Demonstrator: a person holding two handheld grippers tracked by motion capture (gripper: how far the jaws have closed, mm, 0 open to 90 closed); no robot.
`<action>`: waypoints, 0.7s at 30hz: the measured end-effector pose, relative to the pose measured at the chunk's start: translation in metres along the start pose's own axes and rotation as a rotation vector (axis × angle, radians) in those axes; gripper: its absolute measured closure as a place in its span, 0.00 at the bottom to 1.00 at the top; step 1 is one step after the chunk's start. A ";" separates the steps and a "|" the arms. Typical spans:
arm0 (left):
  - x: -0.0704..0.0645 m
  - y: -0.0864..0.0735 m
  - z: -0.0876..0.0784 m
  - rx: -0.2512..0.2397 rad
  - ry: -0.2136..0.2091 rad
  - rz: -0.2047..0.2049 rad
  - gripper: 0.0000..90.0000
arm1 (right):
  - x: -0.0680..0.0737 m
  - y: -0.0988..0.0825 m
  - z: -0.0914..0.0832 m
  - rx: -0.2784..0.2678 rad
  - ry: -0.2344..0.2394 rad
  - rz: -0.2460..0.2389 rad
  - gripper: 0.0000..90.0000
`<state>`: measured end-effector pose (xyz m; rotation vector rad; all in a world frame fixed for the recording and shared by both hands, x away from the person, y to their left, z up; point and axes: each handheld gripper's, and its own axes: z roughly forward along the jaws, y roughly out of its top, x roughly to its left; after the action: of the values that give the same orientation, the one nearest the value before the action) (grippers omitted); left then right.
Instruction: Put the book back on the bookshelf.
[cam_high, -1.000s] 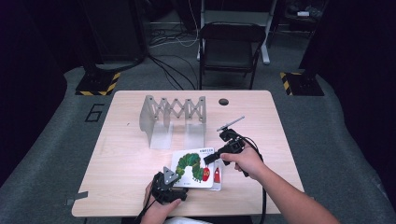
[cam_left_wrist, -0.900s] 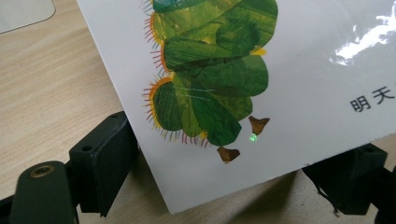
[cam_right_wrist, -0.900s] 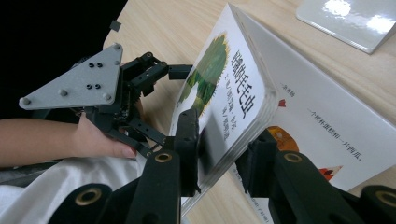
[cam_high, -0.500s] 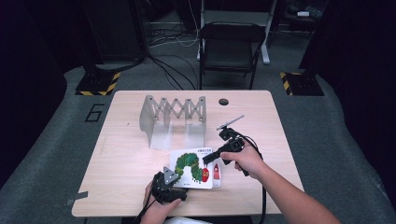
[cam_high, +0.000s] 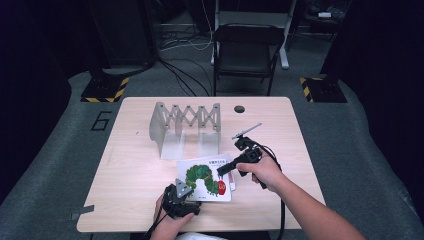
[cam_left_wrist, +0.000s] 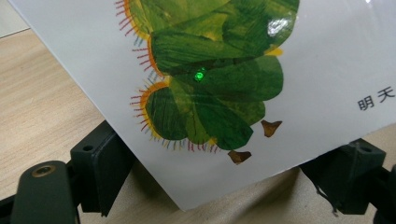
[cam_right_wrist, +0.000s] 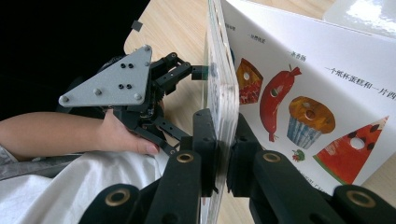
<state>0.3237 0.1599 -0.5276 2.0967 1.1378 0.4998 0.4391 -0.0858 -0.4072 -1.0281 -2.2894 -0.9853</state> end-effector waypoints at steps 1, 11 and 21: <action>0.000 0.000 0.000 -0.004 -0.001 0.002 0.17 | 0.000 0.000 0.000 -0.002 -0.002 -0.004 0.94; 0.001 0.000 0.000 -0.004 -0.016 0.012 0.17 | 0.002 -0.002 0.000 -0.010 -0.007 -0.015 0.94; 0.000 0.000 -0.001 0.004 -0.040 0.039 0.19 | -0.002 -0.013 -0.003 -0.034 -0.007 -0.034 0.94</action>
<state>0.3228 0.1610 -0.5270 2.1267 1.0784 0.4724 0.4309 -0.0949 -0.4118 -1.0107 -2.3101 -1.0389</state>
